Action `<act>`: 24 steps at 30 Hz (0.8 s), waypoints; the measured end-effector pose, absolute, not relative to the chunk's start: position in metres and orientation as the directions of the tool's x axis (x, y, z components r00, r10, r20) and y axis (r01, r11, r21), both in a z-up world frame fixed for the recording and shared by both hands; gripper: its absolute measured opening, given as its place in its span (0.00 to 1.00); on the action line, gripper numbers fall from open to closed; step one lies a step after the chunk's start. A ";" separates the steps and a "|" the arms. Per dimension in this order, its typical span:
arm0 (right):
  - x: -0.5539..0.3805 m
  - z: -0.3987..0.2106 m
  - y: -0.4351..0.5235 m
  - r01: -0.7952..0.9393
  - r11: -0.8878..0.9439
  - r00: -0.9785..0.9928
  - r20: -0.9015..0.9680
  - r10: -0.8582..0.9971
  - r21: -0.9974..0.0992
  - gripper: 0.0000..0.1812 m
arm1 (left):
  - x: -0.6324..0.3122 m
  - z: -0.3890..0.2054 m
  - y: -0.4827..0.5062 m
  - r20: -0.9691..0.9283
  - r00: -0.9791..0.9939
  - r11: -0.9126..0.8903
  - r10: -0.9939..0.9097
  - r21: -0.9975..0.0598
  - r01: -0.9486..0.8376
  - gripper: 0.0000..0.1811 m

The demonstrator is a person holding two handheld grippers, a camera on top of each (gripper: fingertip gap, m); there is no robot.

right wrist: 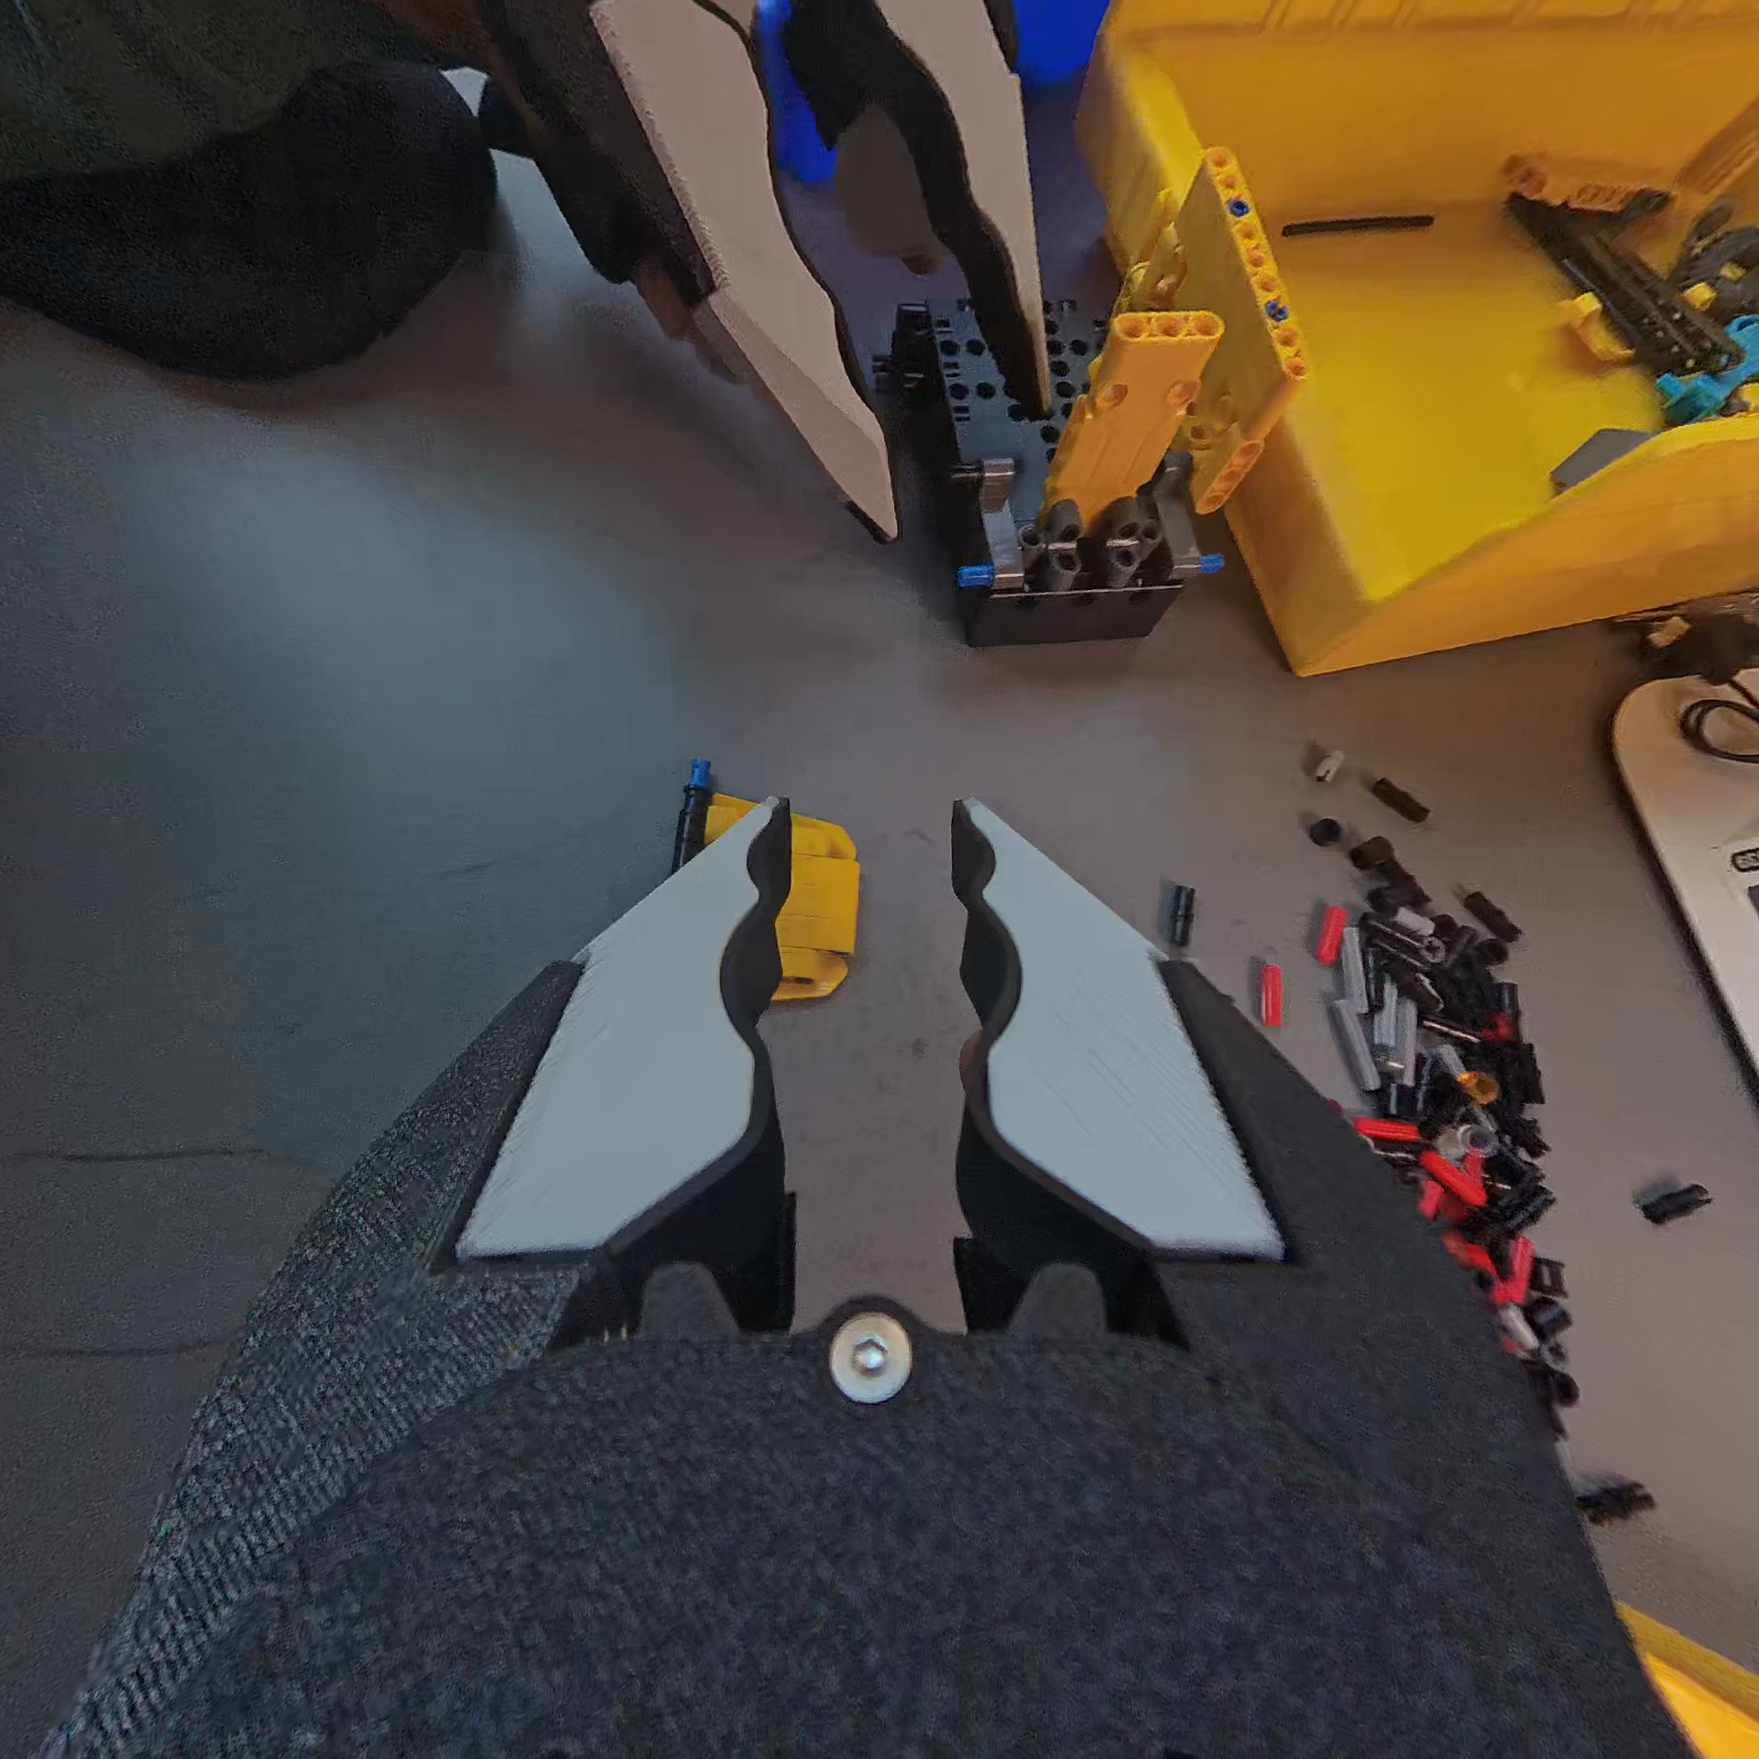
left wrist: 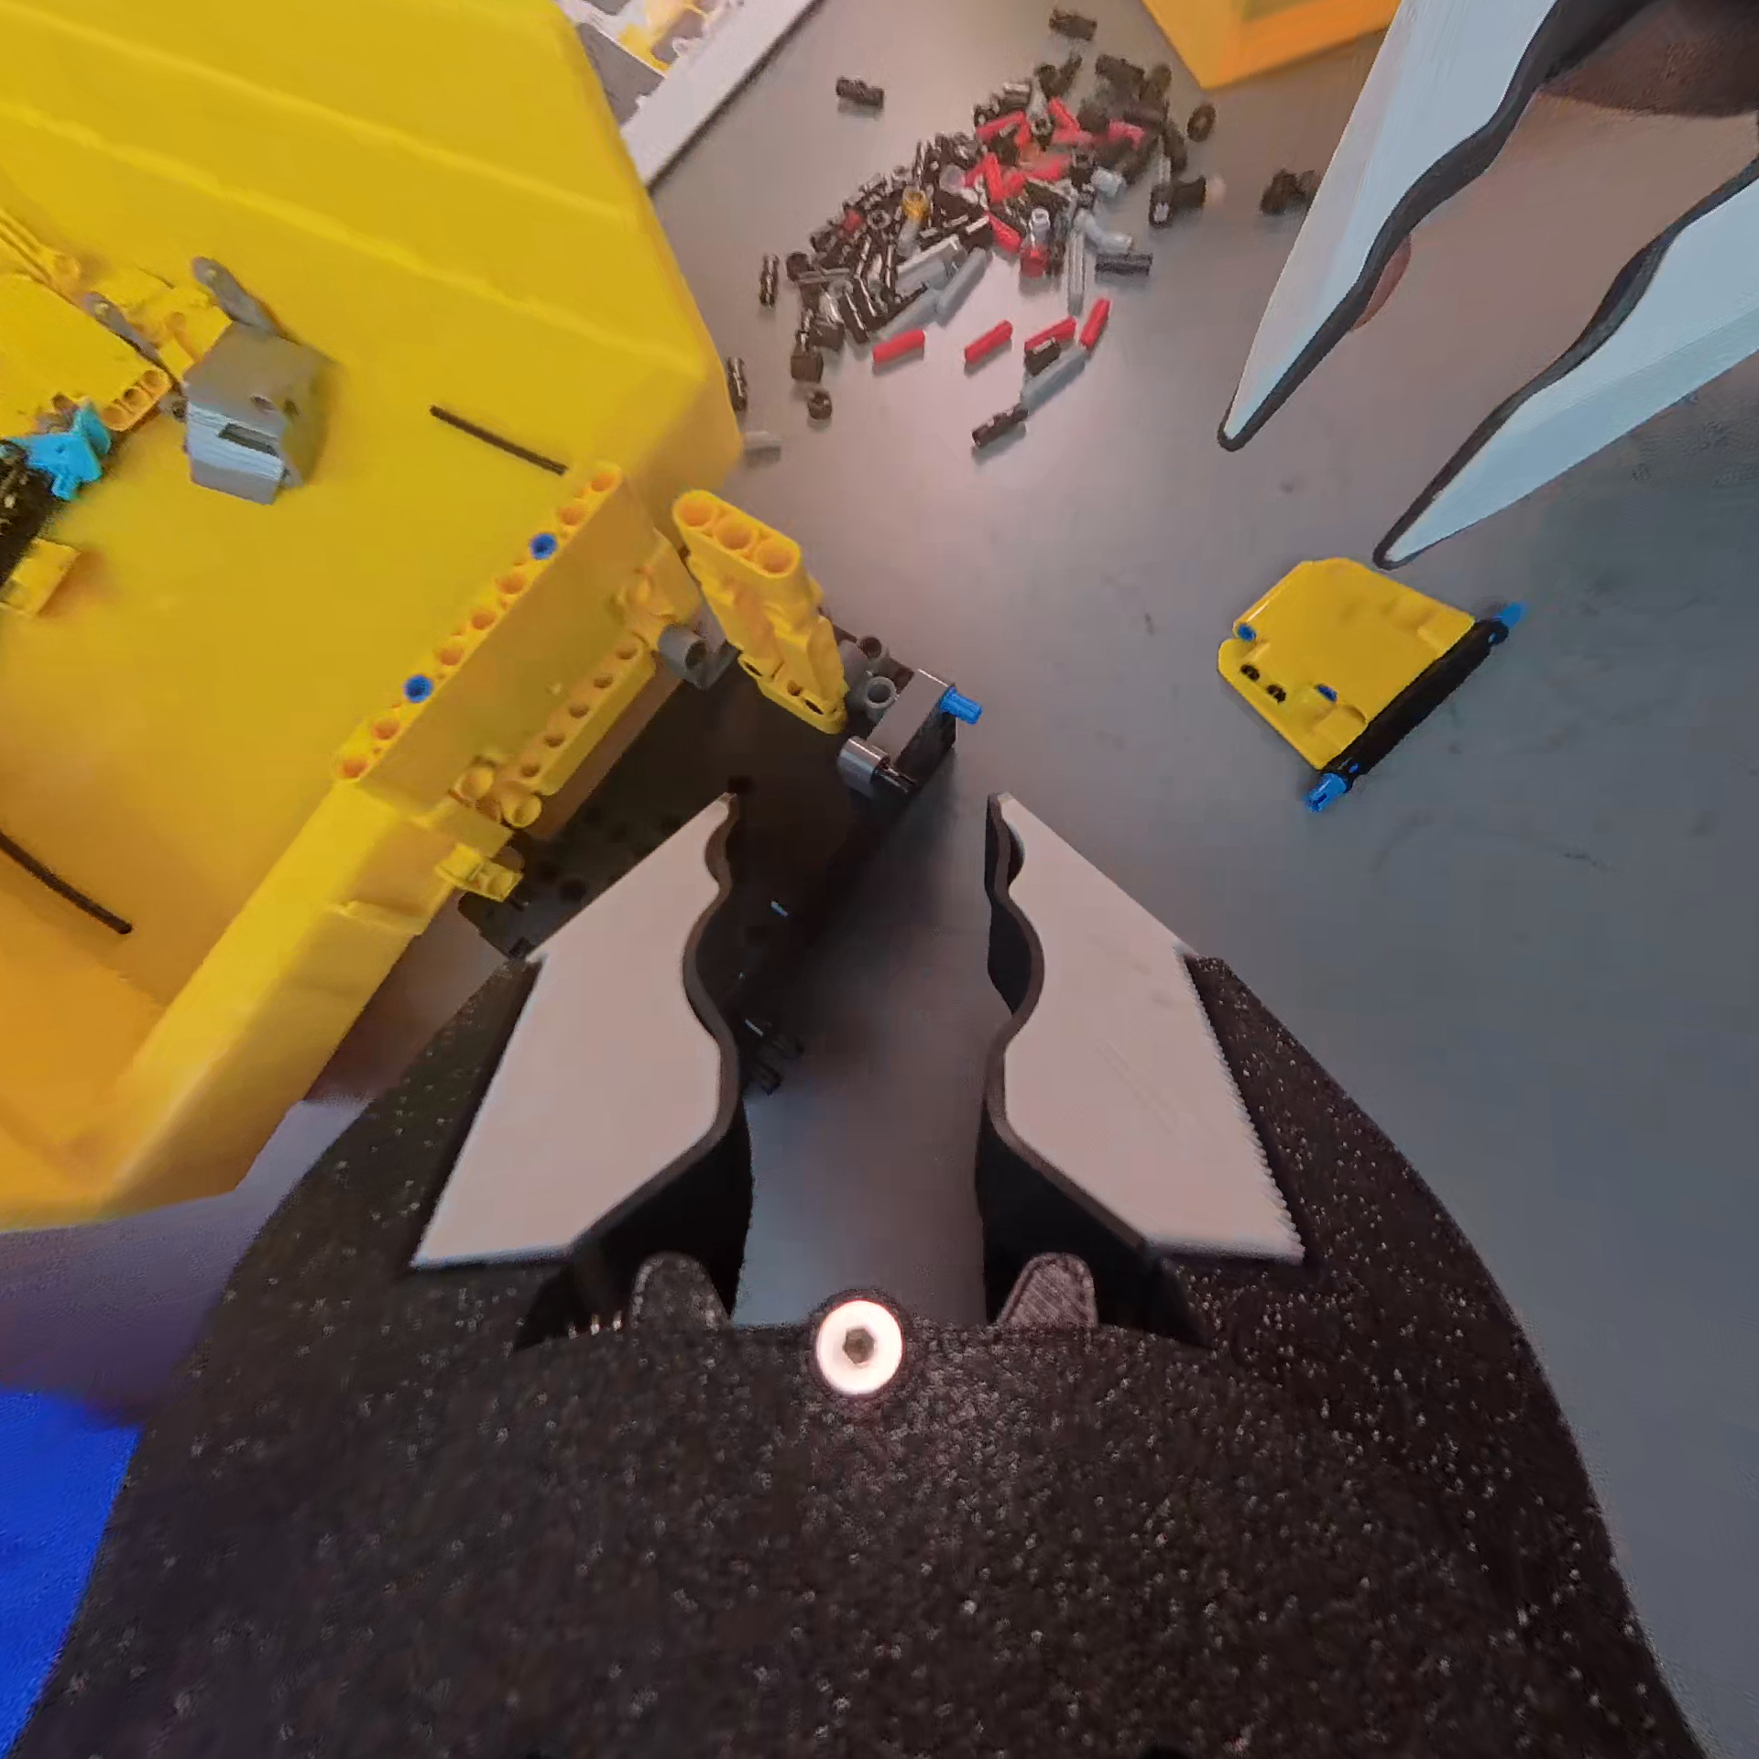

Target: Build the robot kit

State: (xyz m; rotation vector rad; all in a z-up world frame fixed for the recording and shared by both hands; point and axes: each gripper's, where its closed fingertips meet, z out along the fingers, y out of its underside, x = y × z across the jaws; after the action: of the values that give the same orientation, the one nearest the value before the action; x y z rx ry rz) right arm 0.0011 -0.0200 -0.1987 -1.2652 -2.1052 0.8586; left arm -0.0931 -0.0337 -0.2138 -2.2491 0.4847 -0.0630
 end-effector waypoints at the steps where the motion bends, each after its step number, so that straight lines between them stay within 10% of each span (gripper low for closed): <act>1: 0.003 -0.202 -0.023 0.565 0.363 -0.423 0.118 0.899 -0.741 0.19 | -0.093 -0.217 -0.031 -0.143 0.918 -0.586 -0.370 -0.731 -0.349 0.28; 24: 0.026 -0.241 -0.034 0.692 0.311 -0.395 0.019 0.919 -0.651 0.31 | -0.007 -0.212 -0.034 -0.112 0.677 -0.333 -0.727 -0.805 -0.491 0.22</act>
State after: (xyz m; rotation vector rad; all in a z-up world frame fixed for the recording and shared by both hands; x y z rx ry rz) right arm 0.0255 -0.0344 -0.2409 -1.4356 -2.1959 0.7977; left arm -0.0067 -0.0339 -0.2121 -2.0025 0.9410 -0.3375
